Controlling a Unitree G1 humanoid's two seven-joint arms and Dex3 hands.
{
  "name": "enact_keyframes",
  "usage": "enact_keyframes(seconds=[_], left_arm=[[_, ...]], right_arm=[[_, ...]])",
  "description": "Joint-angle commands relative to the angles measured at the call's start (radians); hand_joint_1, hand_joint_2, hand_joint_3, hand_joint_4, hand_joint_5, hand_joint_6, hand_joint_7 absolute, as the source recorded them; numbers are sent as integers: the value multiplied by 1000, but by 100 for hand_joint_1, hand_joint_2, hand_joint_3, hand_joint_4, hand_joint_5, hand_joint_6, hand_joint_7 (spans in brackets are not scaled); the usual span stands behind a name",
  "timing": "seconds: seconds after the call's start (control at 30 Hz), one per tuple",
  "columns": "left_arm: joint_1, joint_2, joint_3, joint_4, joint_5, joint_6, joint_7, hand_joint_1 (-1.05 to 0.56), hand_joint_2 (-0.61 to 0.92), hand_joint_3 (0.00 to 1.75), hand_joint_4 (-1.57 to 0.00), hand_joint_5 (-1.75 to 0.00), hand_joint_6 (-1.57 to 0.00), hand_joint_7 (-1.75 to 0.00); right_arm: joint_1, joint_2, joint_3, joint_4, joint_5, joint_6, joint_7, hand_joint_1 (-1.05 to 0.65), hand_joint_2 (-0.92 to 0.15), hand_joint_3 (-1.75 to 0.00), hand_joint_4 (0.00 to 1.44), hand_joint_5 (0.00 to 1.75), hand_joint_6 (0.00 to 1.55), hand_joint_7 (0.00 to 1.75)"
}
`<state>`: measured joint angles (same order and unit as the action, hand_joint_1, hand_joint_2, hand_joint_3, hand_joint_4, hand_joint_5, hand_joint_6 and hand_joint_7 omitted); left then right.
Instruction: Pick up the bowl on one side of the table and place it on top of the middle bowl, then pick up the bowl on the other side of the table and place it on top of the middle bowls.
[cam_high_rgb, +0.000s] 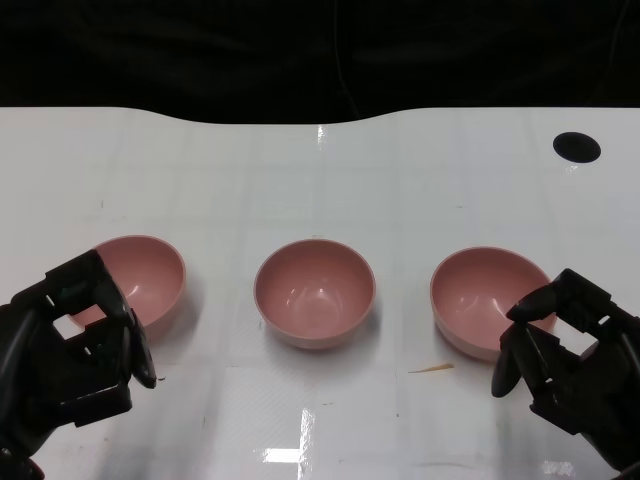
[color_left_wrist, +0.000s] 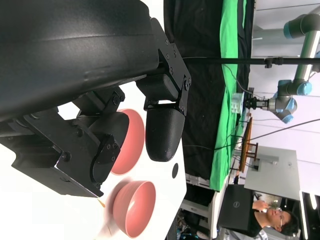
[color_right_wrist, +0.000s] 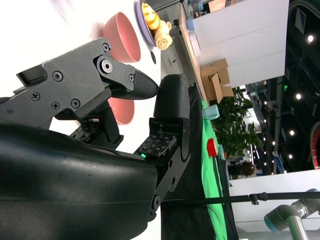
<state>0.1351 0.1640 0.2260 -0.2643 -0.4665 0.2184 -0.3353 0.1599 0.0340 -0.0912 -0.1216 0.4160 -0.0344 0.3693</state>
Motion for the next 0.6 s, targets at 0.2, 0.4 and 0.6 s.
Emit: enact_keyframes(seconds=[0.2,0.4,0.6], left_arm=[[33,-14,-44,113,612,-647,286,-17,42,108,-41,-137,-59,-104],[76,140,-80,-30,1292,-514,521,-74,87,4,-23,-75,-55,-18],[26,236,-109,-198,1474,-280,91,-82,88,0,-61,-11,-64,-2]], right_arm=[[7,-19,-10,-10,11,5,3,-18,-62,-86,87,165,78,135],[6,-20,-9,-11,11,6,1,-18,-62,-86,87,165,77,137],[-3,-18,-11,-5,10,9,-6,-18,-61,-85,87,164,78,136]])
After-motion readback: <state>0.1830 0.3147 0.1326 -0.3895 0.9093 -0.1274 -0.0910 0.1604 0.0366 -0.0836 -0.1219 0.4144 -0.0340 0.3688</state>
